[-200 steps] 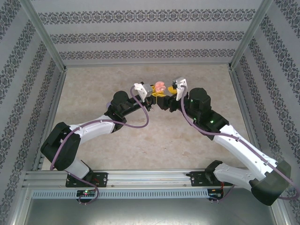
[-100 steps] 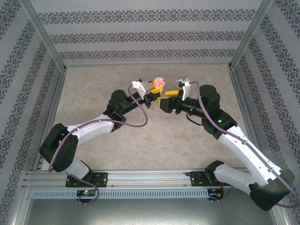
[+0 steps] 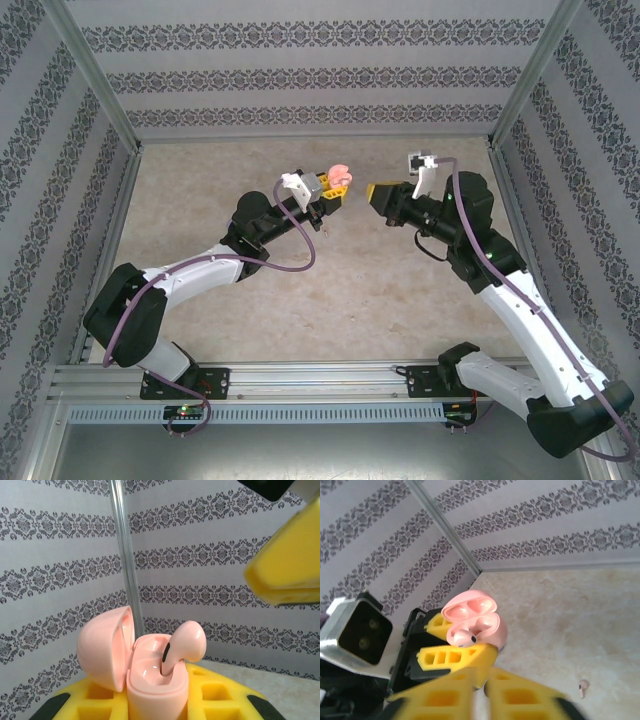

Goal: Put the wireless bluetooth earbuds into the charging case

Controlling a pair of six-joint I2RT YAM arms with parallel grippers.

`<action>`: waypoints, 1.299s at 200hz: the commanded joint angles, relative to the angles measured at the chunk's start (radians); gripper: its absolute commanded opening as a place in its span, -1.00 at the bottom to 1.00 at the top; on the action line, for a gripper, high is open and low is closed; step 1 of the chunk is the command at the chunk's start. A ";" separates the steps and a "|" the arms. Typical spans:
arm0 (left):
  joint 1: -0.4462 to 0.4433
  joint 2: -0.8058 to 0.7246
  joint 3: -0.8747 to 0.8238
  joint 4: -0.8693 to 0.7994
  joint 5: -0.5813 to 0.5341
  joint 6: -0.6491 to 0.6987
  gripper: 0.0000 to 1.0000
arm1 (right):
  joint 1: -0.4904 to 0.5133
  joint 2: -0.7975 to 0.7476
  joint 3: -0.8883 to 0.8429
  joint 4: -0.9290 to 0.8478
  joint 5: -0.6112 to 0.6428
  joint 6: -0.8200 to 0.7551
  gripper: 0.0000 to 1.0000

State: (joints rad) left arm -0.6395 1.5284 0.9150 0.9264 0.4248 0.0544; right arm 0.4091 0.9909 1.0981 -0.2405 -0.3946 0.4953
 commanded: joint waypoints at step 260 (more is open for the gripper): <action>0.009 -0.004 0.015 -0.002 0.046 0.017 -1.00 | 0.144 0.230 0.234 -0.168 0.052 0.004 -1.00</action>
State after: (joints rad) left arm -0.6331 1.5288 0.9150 0.9005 0.4454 0.0708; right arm 0.5415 1.2076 1.2953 -0.4164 -0.3607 0.5018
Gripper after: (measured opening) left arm 0.212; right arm 0.060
